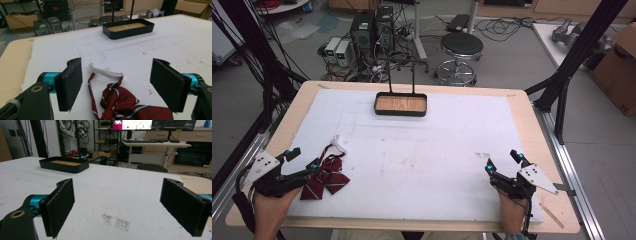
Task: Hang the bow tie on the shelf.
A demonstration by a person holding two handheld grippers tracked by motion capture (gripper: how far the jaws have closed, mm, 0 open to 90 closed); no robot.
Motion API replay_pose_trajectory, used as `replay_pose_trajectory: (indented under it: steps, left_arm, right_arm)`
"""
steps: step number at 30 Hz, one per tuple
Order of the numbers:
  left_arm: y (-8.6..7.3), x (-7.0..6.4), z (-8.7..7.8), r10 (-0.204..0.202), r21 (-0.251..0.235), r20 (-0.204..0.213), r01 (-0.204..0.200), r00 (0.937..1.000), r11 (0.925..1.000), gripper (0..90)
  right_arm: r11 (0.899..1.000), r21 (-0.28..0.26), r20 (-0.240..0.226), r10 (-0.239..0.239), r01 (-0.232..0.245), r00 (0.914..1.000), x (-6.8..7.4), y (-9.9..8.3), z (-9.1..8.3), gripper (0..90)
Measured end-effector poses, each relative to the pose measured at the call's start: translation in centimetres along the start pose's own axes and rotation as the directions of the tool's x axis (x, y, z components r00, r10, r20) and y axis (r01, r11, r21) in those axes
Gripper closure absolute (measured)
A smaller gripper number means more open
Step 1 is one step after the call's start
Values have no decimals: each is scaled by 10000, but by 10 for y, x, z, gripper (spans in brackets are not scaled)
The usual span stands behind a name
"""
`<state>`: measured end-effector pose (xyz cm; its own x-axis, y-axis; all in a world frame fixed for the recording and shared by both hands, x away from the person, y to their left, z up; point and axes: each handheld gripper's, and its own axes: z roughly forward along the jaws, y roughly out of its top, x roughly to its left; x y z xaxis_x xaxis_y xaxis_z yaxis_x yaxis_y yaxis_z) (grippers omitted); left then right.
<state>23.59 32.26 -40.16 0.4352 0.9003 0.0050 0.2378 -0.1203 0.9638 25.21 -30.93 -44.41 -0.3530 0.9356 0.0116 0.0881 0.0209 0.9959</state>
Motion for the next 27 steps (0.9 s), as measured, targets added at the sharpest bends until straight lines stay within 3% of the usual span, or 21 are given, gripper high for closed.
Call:
replay_pose_trajectory:
  steps: [21,27]
  left_arm:
    - [-4,4,-1,-83,-108,-210,81,9997,9999,262]
    - [-9,6,3,-86,175,-247,90,9997,9998,274]
  right_arm:
    - [9999,114,-83,53,-52,10000,0,0,1,115]
    - [9999,133,-96,36,-35,9999,0,0,1,115]
